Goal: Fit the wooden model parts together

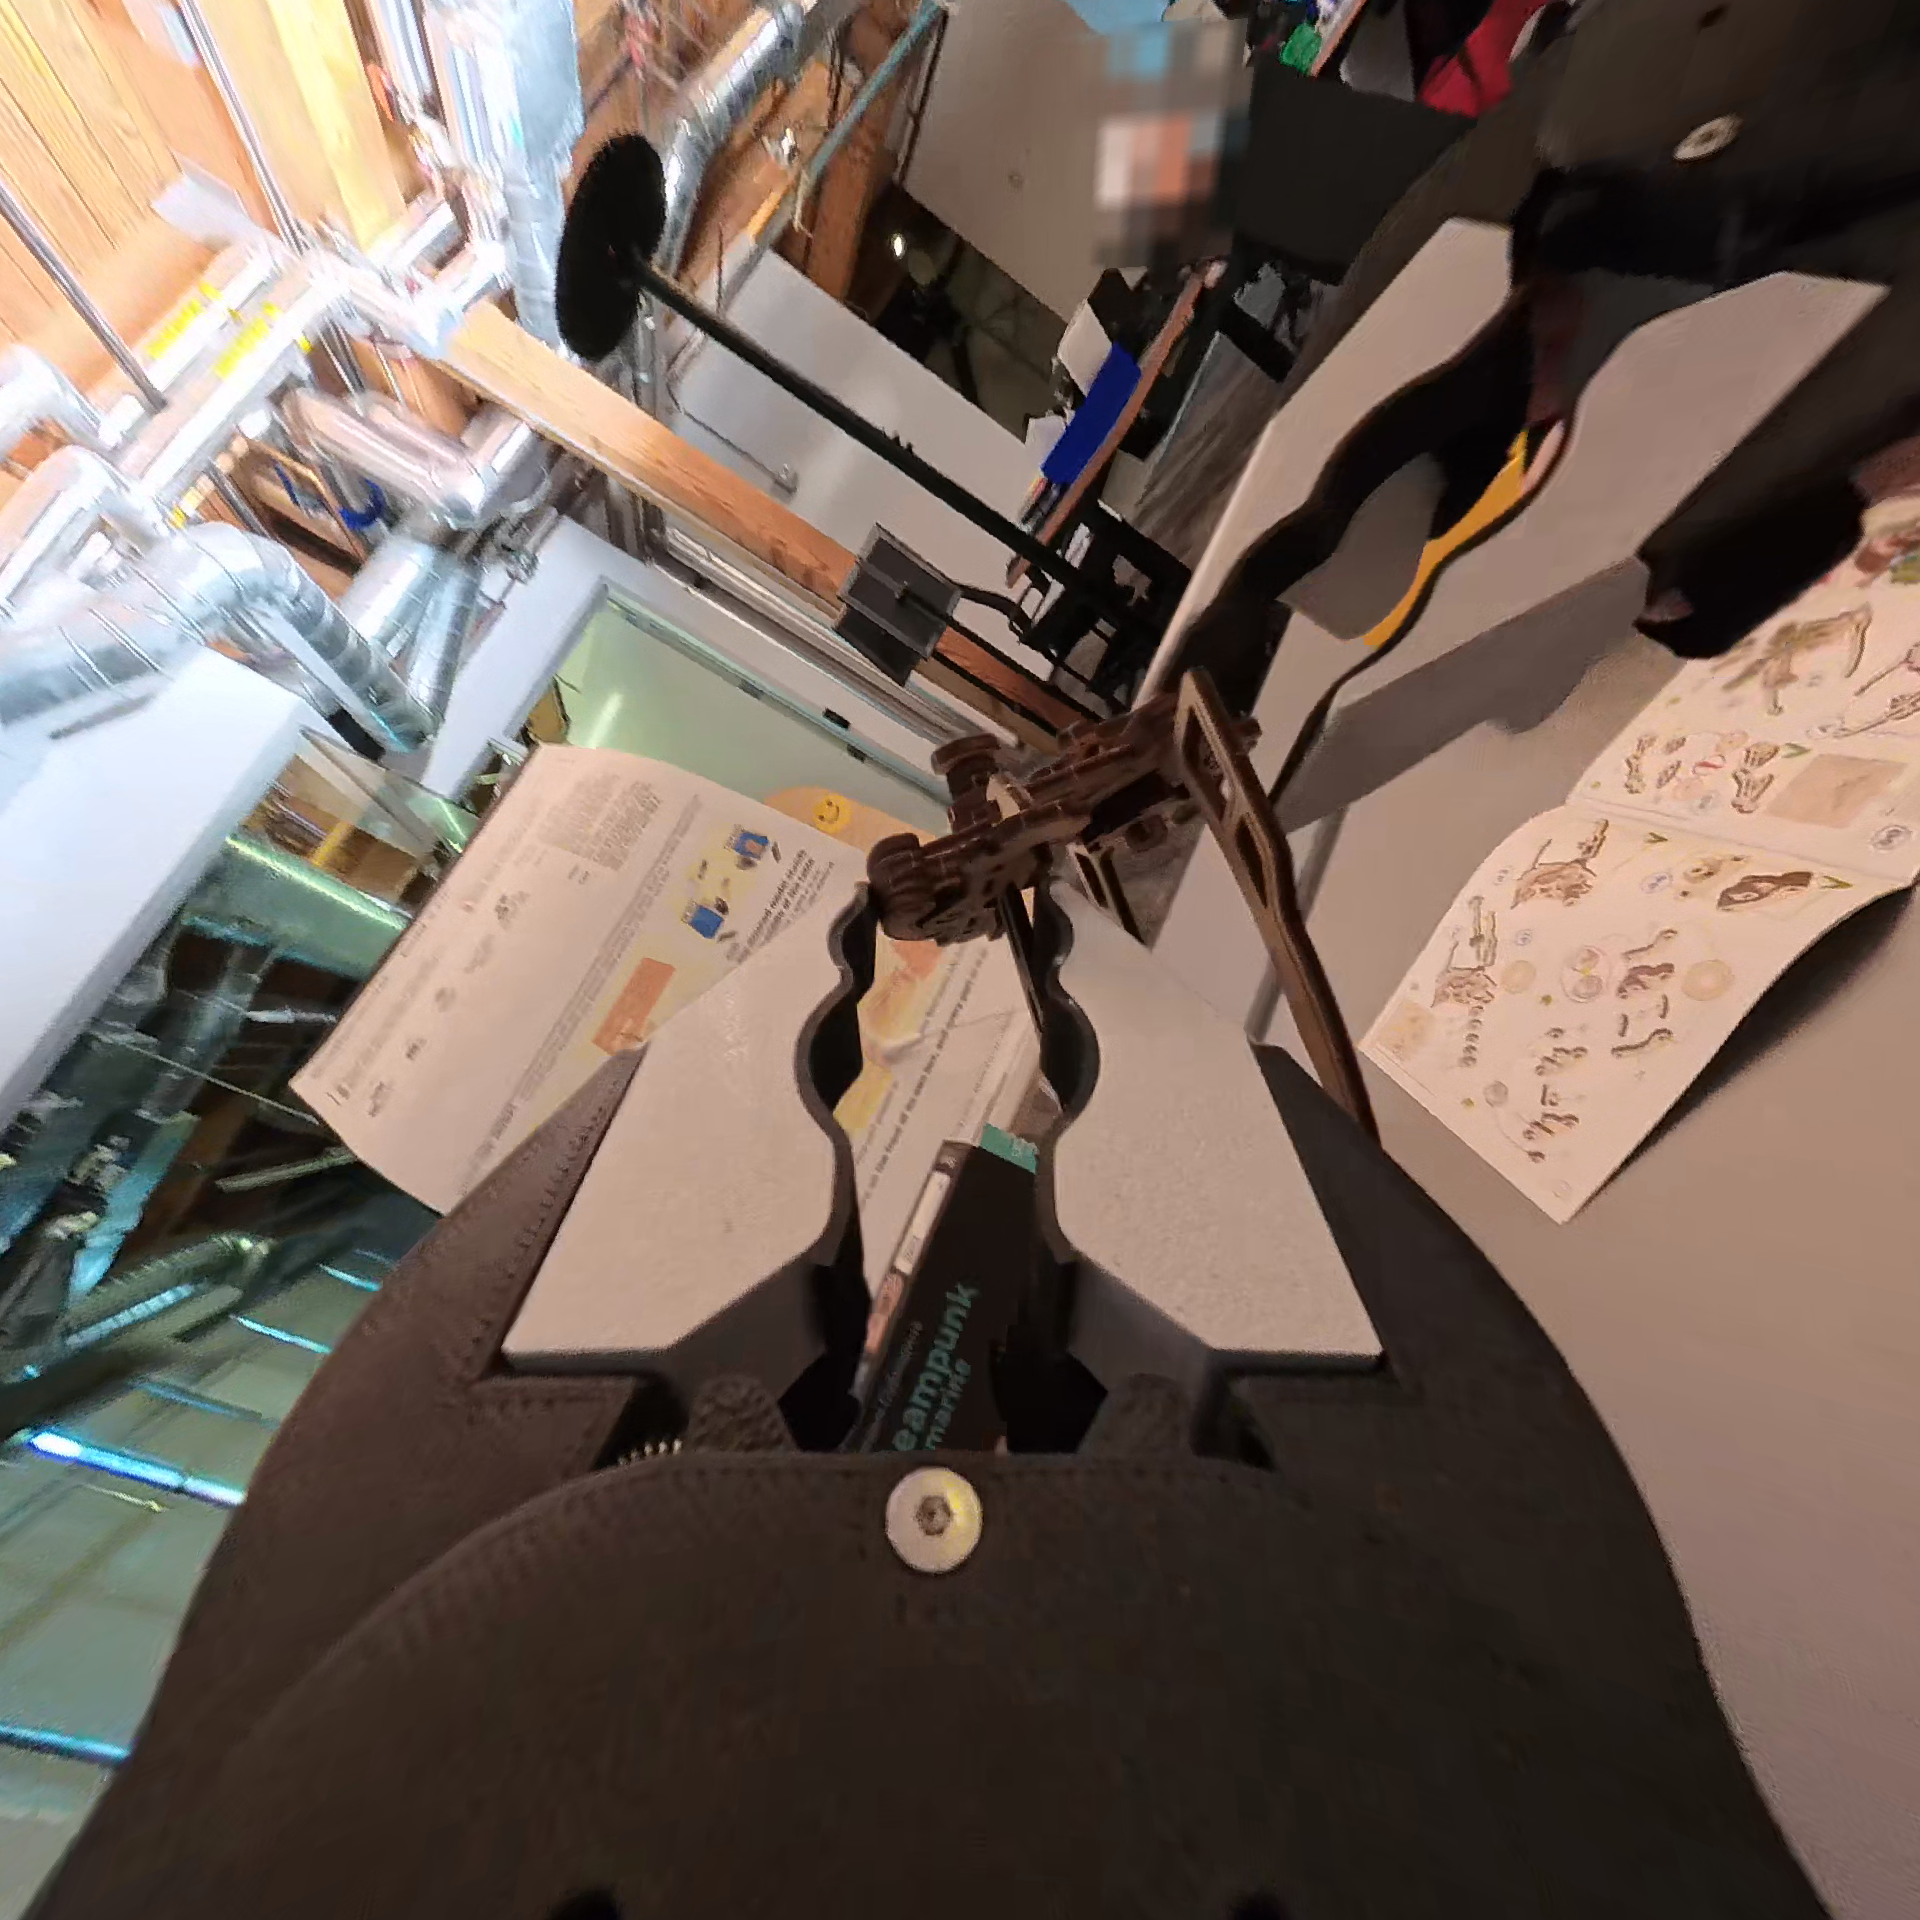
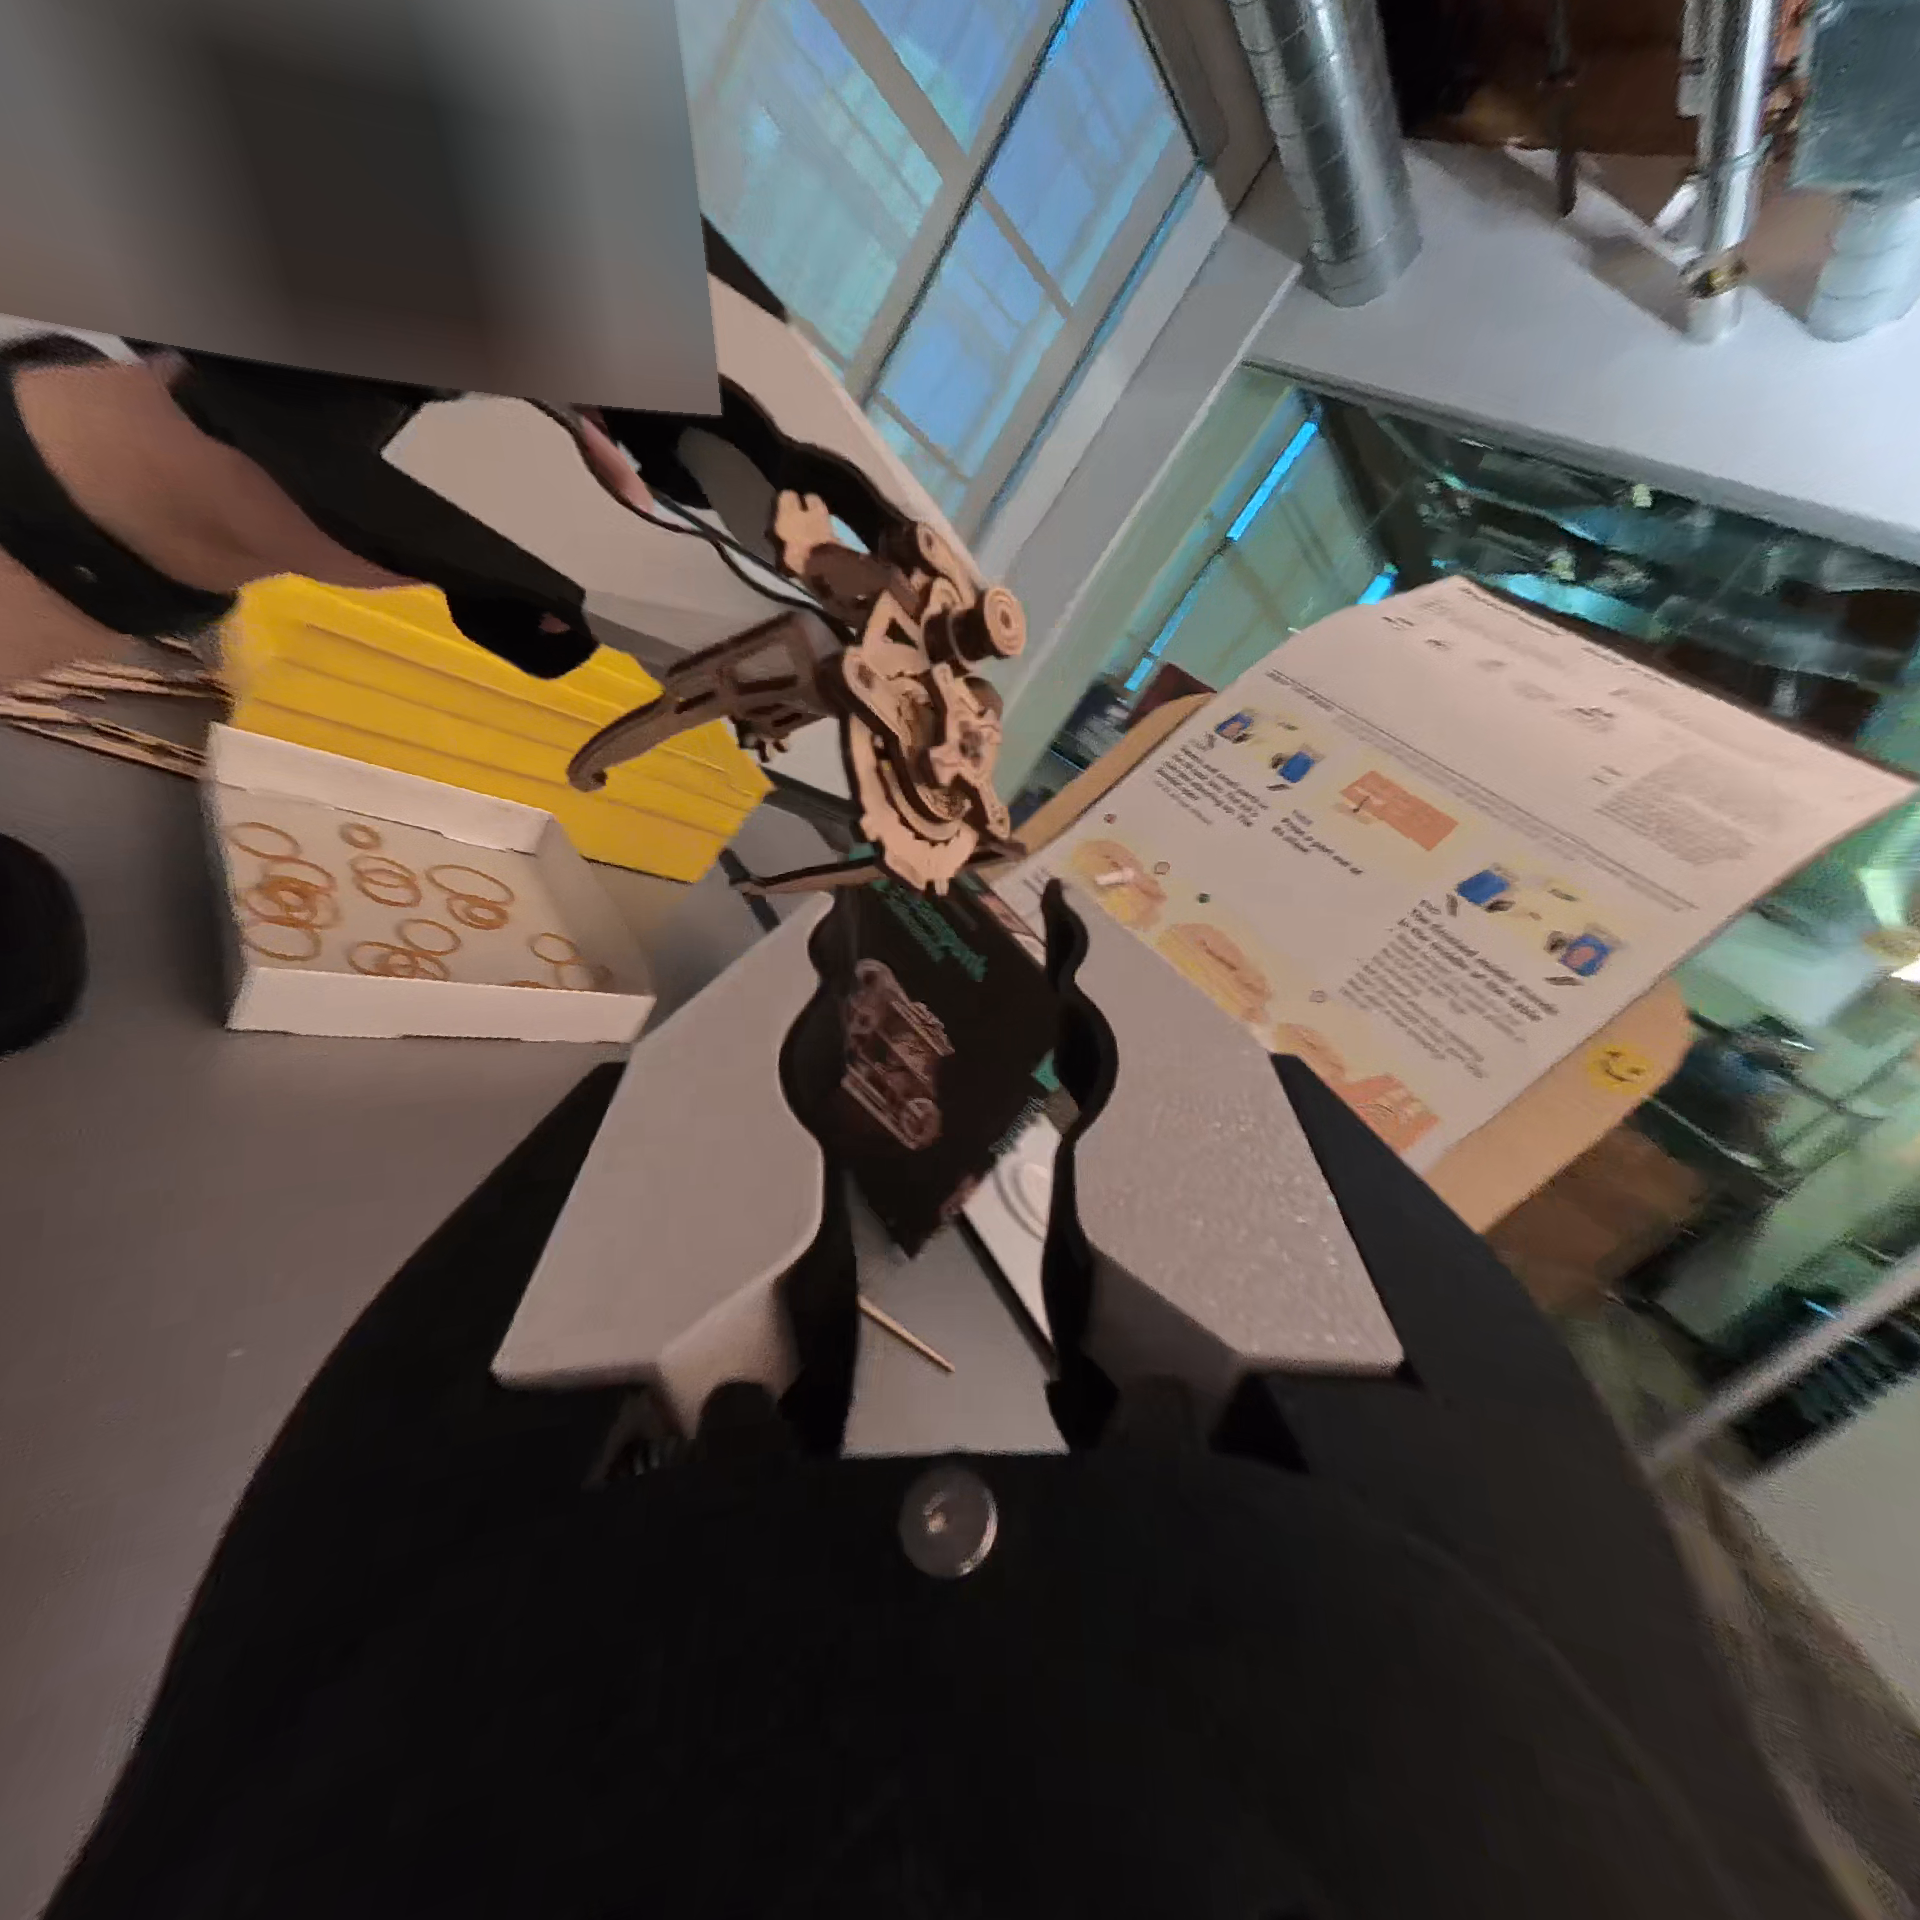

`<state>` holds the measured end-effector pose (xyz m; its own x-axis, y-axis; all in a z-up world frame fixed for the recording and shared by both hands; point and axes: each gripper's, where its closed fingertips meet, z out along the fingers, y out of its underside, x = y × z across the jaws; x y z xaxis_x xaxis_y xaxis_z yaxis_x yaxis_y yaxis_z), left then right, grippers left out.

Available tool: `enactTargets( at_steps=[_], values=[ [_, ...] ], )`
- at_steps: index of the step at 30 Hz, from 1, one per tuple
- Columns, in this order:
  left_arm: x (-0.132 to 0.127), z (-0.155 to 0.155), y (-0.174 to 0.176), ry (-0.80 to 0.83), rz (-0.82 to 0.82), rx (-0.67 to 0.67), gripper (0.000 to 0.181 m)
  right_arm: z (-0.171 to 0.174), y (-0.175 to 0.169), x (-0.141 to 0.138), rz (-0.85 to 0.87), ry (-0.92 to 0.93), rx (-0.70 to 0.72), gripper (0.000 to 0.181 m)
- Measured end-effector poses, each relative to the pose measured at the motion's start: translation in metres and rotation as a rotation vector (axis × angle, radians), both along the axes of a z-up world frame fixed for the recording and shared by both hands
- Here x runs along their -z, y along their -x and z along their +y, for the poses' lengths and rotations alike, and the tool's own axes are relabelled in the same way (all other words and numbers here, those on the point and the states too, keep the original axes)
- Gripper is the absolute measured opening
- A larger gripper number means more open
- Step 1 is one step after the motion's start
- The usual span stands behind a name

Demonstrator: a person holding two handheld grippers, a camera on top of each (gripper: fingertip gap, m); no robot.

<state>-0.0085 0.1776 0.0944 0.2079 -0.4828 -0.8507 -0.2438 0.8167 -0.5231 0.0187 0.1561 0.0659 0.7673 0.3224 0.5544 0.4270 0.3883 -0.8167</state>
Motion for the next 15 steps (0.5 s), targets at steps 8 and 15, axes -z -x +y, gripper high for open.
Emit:
enactTargets(
  at_steps=[8, 15],
  values=[
    [-0.003, -0.043, -0.003, -0.239, -0.022, 0.115, 0.028, -0.021, 0.001, 0.005, -0.059, 0.117, -0.228, 0.044],
    [-0.004, -0.059, -0.003, -0.304, -0.010, 0.143, 0.028, -0.025, -0.002, 0.000, -0.215, 0.005, -0.123, 0.044]
  ],
)
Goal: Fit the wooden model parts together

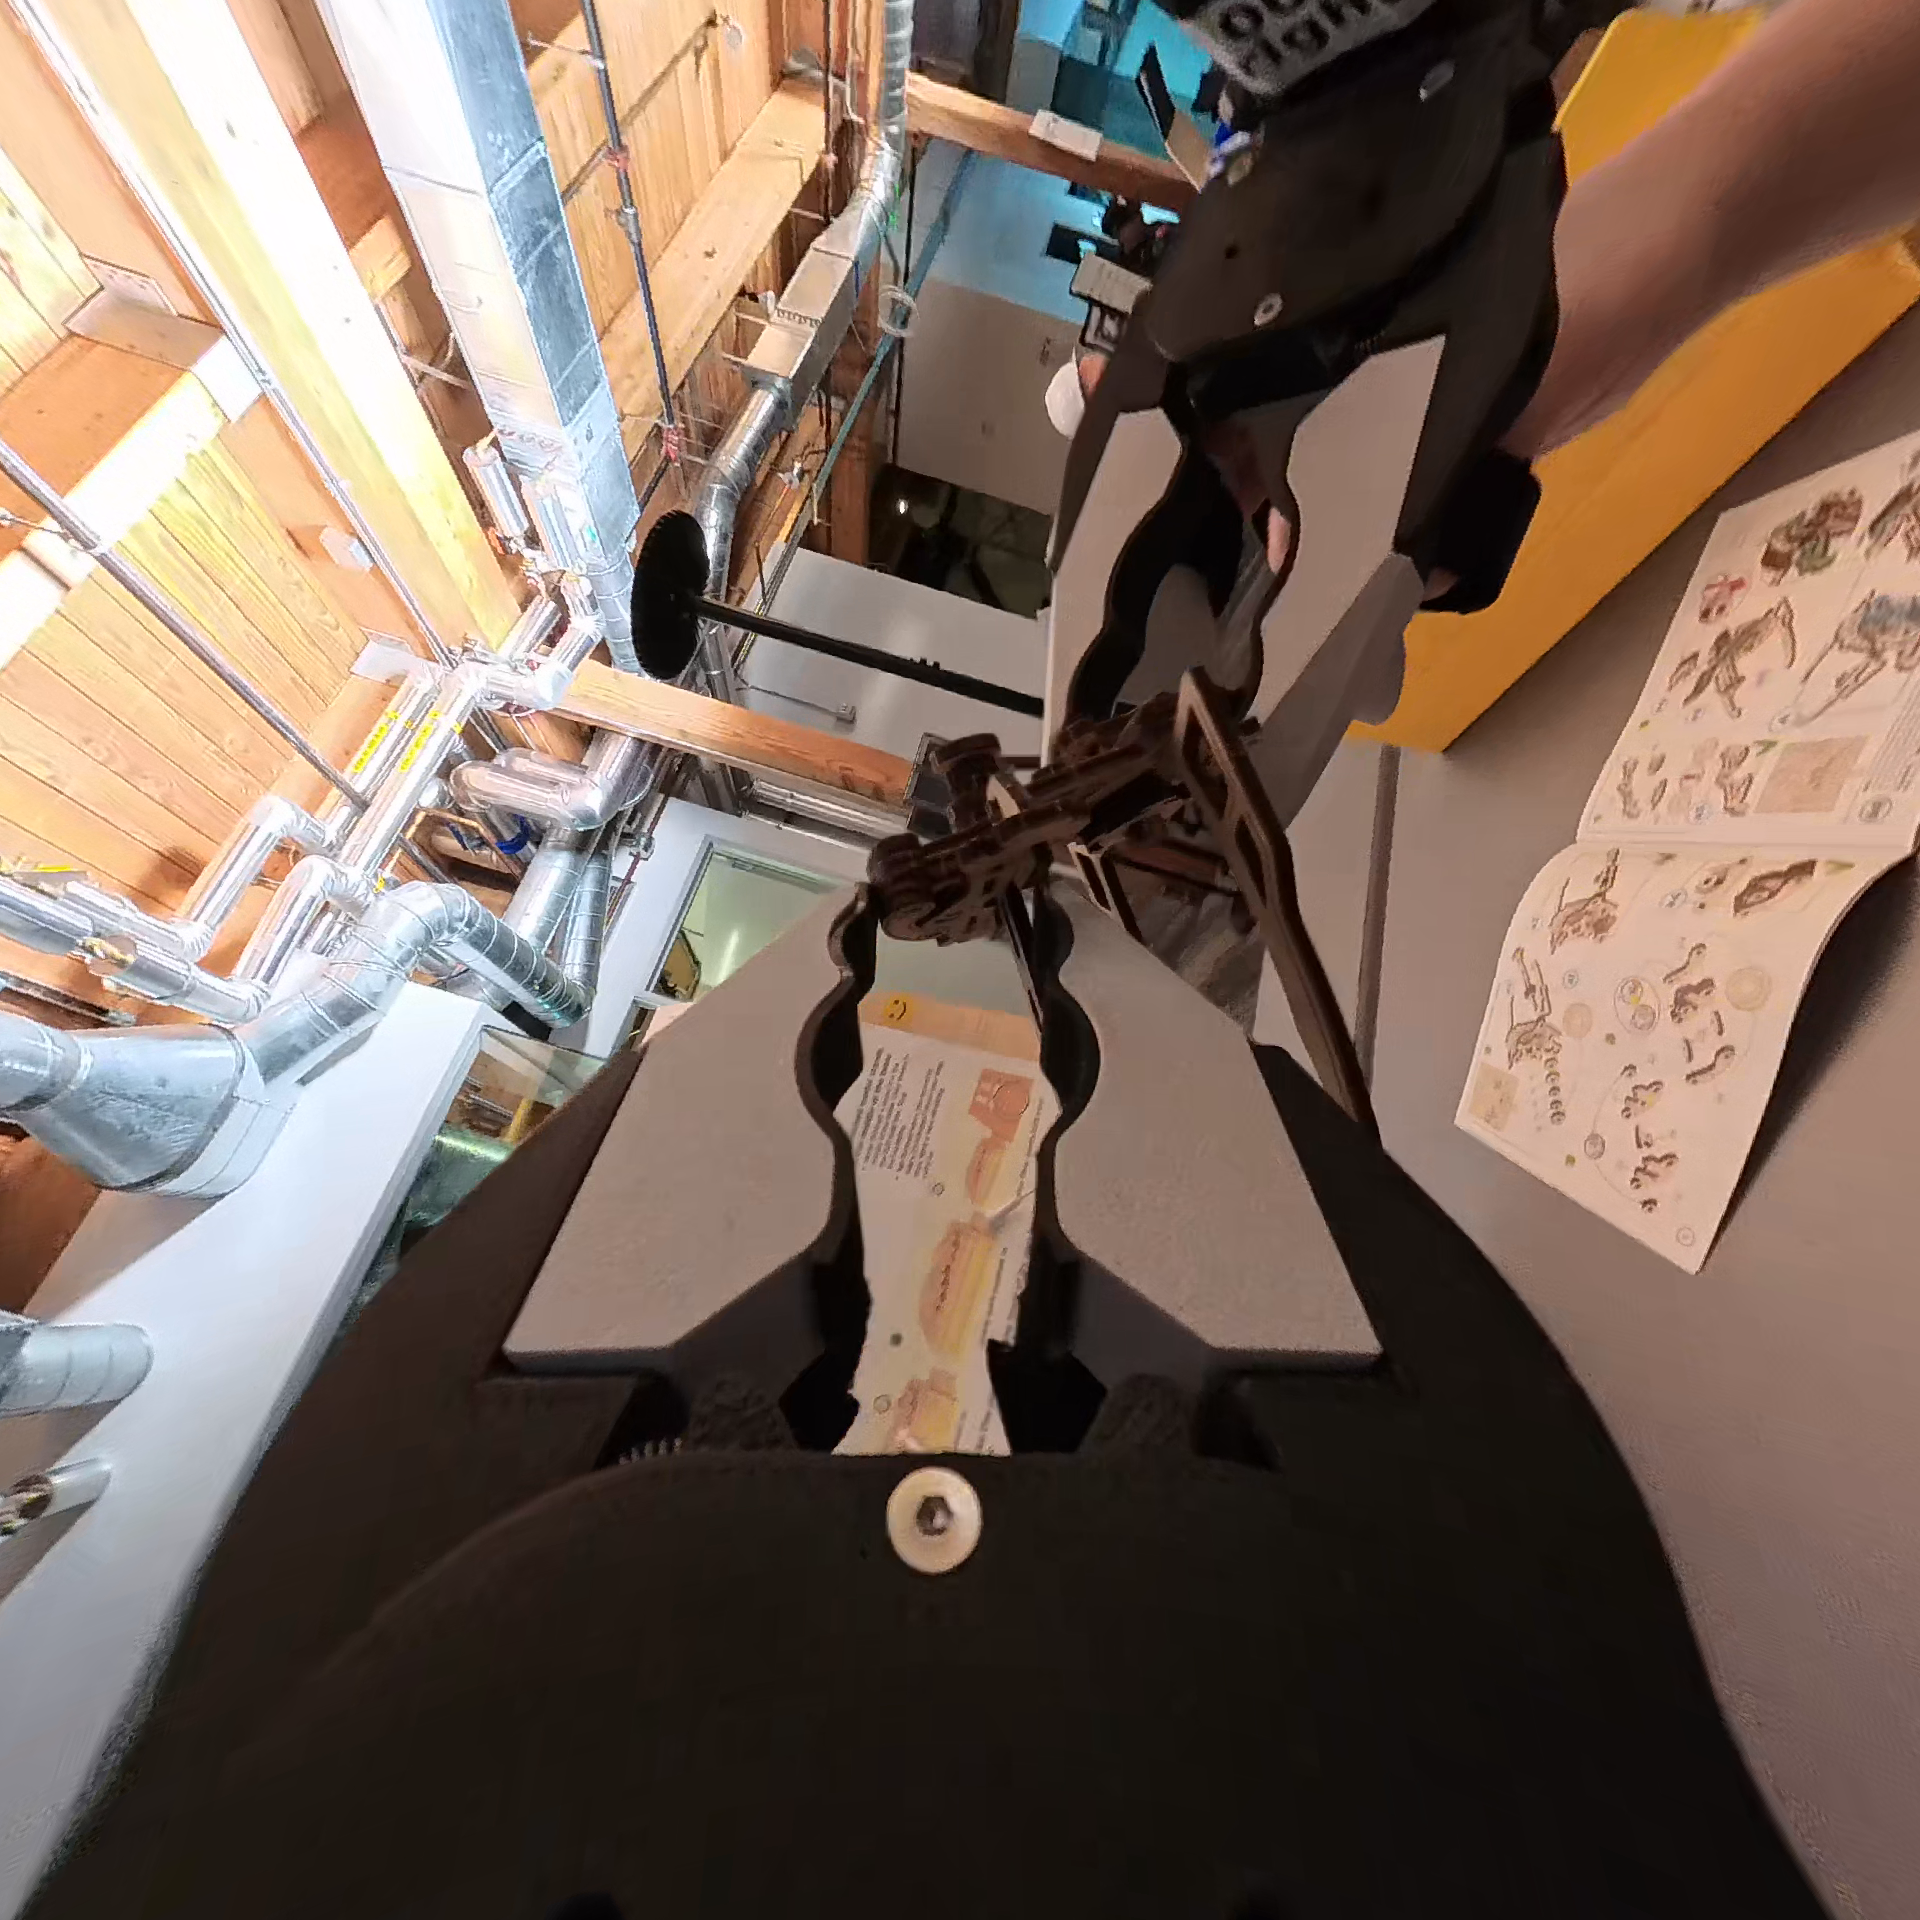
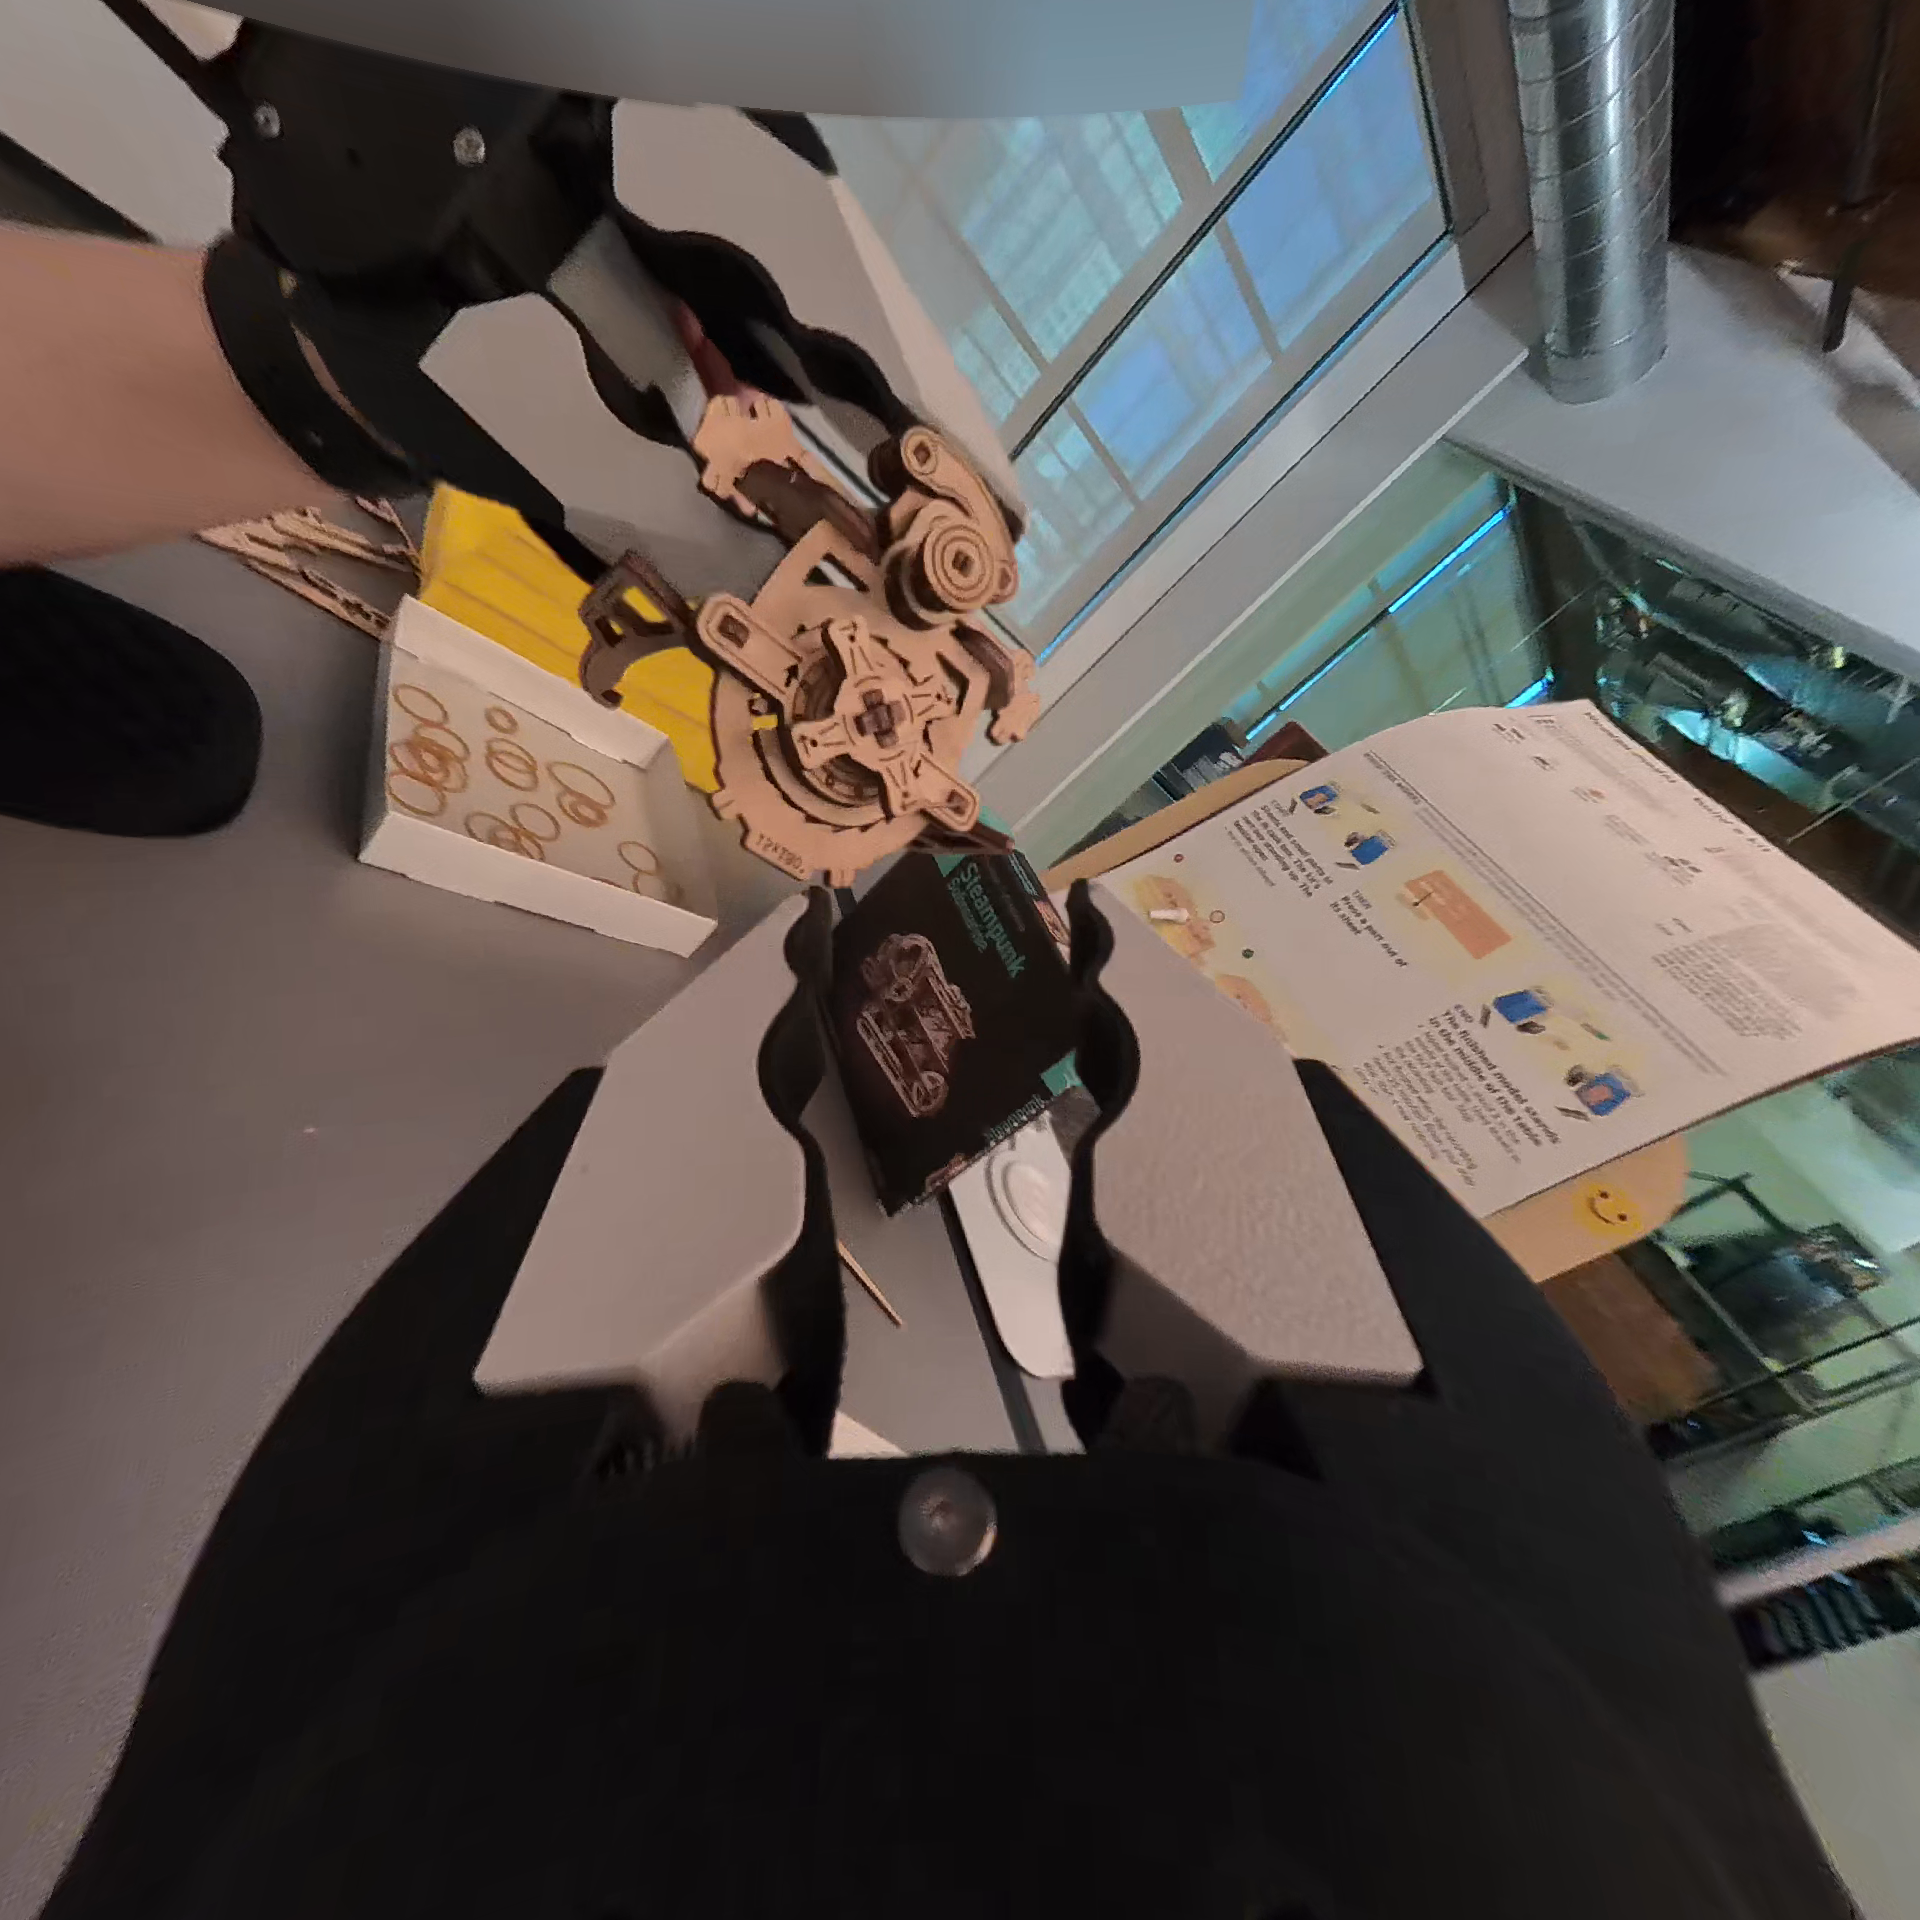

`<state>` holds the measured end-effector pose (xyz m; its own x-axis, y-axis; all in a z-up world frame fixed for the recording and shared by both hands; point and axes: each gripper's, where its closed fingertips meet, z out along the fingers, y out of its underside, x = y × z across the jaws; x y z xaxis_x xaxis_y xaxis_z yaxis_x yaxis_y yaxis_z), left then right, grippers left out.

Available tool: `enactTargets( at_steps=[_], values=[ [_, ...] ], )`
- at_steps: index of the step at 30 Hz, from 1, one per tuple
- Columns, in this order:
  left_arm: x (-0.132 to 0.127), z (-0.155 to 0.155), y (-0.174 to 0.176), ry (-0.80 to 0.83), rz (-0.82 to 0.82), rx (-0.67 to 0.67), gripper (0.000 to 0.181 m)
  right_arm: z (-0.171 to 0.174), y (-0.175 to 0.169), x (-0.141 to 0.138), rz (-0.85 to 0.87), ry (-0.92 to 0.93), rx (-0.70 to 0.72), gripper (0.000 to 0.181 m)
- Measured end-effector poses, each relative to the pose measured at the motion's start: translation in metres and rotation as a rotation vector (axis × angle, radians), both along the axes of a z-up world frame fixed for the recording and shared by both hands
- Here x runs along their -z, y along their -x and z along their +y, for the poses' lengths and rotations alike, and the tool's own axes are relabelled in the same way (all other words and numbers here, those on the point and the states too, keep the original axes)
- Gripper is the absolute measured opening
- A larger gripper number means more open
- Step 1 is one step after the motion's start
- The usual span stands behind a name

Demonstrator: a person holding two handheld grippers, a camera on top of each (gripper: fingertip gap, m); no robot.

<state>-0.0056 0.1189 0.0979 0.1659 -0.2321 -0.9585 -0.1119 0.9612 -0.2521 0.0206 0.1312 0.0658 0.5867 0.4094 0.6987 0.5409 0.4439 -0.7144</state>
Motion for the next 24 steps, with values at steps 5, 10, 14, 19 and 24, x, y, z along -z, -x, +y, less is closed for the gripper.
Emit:
enactTargets(
  at_steps=[5, 10, 14, 19, 24],
  values=[
    [0.004, 0.003, 0.001, -0.099, 0.039, -0.079, 0.028, 0.004, -0.011, 0.010, -0.138, -0.008, 0.080, 0.043],
    [0.008, -0.003, -0.001, -0.178, 0.059, -0.093, 0.028, -0.010, -0.017, 0.002, -0.163, 0.020, 0.062, 0.042],
    [0.002, -0.014, 0.001, -0.148, 0.016, -0.008, 0.028, -0.018, -0.014, 0.000, -0.176, 0.055, 0.042, 0.042],
    [-0.008, -0.014, 0.007, 0.019, -0.030, 0.091, 0.028, -0.027, -0.018, -0.006, -0.143, 0.121, 0.028, 0.041],
    [0.000, 0.003, 0.002, 0.182, 0.002, 0.105, 0.027, -0.040, -0.036, -0.005, -0.147, 0.247, 0.070, 0.036]
  ],
)
